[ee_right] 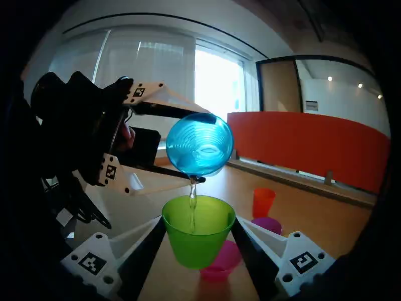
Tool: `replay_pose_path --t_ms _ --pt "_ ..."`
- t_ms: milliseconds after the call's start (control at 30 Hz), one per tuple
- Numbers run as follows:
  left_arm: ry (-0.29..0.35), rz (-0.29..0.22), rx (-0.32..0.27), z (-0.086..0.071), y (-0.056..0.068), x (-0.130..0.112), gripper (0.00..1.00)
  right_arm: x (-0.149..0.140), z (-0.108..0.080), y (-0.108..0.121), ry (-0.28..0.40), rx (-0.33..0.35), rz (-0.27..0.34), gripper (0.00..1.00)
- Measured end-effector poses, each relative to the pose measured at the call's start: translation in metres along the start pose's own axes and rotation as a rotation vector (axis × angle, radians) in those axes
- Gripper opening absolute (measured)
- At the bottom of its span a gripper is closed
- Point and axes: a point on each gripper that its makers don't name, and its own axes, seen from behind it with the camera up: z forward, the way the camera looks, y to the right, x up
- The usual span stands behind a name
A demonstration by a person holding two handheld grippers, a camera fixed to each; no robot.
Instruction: Pour water
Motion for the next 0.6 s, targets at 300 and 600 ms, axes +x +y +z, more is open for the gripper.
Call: replay_pose_path --t_ms 300,600 --pt "0.000 0.018 0.001 -0.0019 -0.0008 0.0021 0.87 0.0013 0.0000 0.0002 0.002 -0.002 -0.004 0.92" --pt "0.002 0.039 0.005 -0.0030 -0.0020 0.0036 0.87 0.0020 0.0003 -0.0003 0.004 -0.002 -0.010 0.92"
